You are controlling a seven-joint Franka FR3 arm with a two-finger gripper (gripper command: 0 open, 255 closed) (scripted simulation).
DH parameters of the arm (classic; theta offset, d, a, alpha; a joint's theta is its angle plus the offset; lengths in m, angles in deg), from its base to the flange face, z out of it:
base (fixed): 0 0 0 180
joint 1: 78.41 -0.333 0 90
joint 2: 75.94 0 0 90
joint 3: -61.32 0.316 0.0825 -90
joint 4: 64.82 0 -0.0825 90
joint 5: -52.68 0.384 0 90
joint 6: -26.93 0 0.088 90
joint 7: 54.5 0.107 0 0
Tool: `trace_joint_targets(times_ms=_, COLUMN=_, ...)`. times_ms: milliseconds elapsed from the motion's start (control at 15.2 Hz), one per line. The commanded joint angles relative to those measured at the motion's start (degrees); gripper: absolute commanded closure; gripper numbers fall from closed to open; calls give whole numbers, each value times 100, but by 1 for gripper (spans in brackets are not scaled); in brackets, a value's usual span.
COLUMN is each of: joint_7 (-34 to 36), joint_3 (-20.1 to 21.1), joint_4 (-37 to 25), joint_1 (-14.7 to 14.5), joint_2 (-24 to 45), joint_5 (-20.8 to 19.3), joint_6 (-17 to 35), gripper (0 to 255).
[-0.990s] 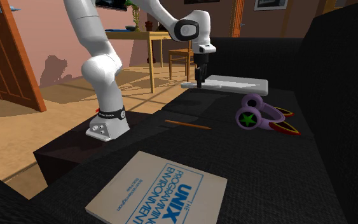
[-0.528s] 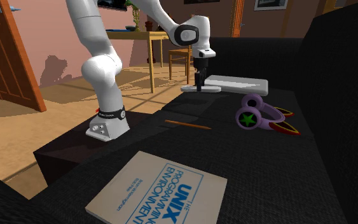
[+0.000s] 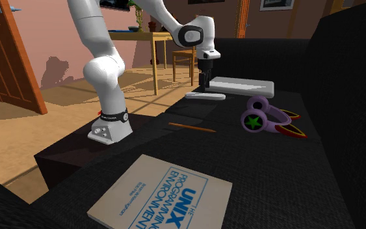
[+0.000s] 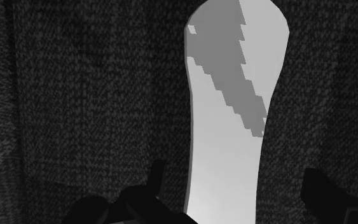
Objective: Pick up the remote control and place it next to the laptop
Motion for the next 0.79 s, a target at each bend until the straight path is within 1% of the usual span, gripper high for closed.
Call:
trace_joint_targets(times_ms=0, joint_7=0, joint_3=0, joint_4=0, joint_1=0, joint_2=0, joint_5=0, joint_6=0, gripper=0)
trace_joint_targets(times_ms=264, joint_7=-95, joint_3=-68, joint_4=-331, joint_1=-30, joint_2=-482, joint_5=114, joint_6=-802, gripper=0)
trace_joint_targets(times_ms=726, joint_7=-94, joint_3=-69, joint_4=-331, joint_1=-31, joint_2=-482, joint_5=114, joint_6=-802, gripper=0)
